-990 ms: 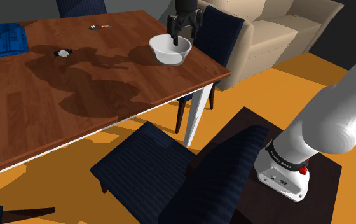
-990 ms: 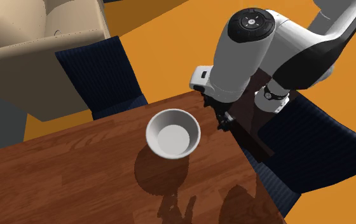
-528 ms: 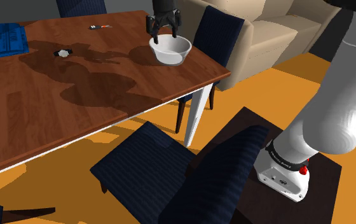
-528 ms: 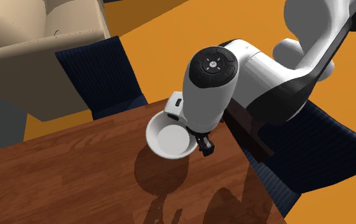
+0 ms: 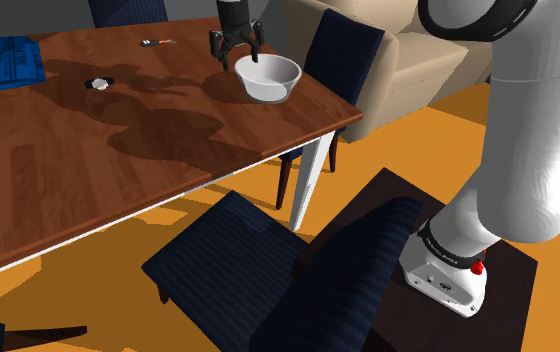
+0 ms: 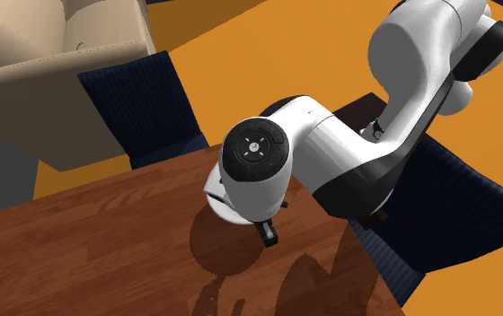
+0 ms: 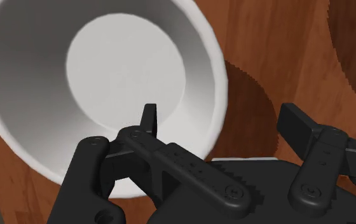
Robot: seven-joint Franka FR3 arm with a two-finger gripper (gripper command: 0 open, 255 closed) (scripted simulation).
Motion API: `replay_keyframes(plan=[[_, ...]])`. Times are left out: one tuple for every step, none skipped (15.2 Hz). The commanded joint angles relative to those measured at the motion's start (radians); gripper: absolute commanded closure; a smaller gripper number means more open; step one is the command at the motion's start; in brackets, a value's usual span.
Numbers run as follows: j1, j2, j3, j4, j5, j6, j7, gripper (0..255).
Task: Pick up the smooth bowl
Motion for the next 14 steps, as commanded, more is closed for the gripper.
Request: replay_keyframes(plan=[[0.0,-0.003,0.0,-0.033,0.0,0.03,0.003,0],[-0.001,-0.002,0.0,-0.045,-0.001,0.043,0.004,0],[-0.001,-0.001,0.0,-0.057,-0.001,0.056,0.005,0],[-0.001,-0.001,0.0,-0.064,-0.001,0.064,0.005,0],[-0.001,-0.001,0.0,-0.064,-0.001,0.064,0.005,0],[0.0,0.003,0.0,-0.057,-0.001,0.06,0.006,255],[-0.001,0.003,0.0,-0.057,-0.001,0.06,0.005,255],[-0.001,0.003,0.0,-0.057,-0.001,0.061,0.005,255],[-0.001,0.003,0.0,-0.058,-0.001,0.061,0.006,255],[-0.001,0.003,0.0,-0.058,-0.001,0.061,0.006,255],[-0.001,0.003,0.0,-0.058,-0.001,0.061,0.006,255],[-0.001,0.003,0.0,-0.058,-0.001,0.061,0.006,255],[-0.001,0.003,0.0,-0.058,-0.001,0.061,0.006,255],[-0.001,0.003,0.0,-0.058,-0.001,0.062,0.005,255]])
